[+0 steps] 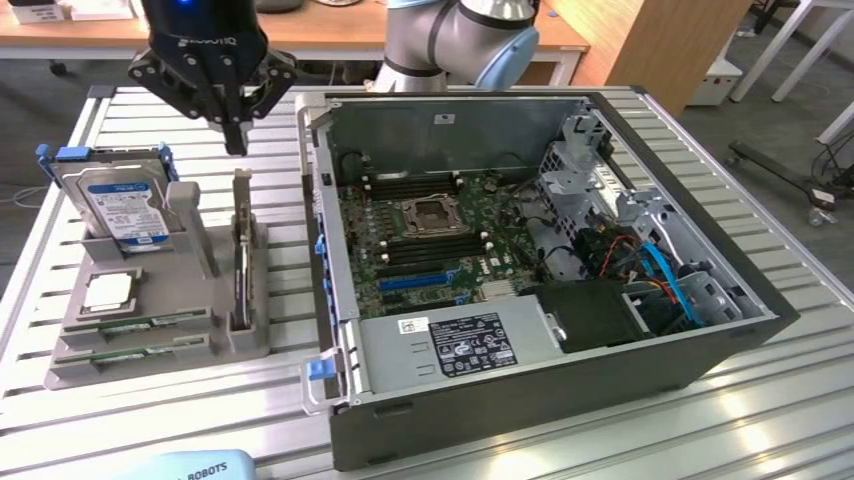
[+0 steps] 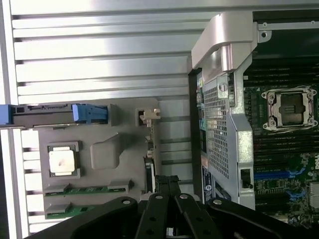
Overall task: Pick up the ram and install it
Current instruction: 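Reach for the ram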
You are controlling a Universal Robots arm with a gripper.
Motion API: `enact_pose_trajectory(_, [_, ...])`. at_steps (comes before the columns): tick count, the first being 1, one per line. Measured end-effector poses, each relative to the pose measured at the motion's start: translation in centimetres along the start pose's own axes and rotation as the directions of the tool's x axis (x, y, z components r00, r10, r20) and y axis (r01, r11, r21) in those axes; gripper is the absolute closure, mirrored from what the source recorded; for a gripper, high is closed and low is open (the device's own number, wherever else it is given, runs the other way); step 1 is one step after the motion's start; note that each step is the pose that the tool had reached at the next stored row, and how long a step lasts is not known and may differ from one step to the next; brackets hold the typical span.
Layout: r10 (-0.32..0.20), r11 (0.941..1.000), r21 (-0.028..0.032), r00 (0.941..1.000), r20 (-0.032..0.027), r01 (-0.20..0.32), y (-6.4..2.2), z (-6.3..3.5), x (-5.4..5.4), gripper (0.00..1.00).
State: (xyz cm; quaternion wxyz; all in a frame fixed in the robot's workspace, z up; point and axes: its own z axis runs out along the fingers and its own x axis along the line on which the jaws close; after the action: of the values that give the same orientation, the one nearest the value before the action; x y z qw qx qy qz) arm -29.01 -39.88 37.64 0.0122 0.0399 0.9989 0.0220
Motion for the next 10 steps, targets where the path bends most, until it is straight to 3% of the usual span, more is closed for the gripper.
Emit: enact_pose_trajectory(10, [0.001,1.0,0.0,1.0,0.0001,-0.001,-0.17,0.09,2.0,0.9])
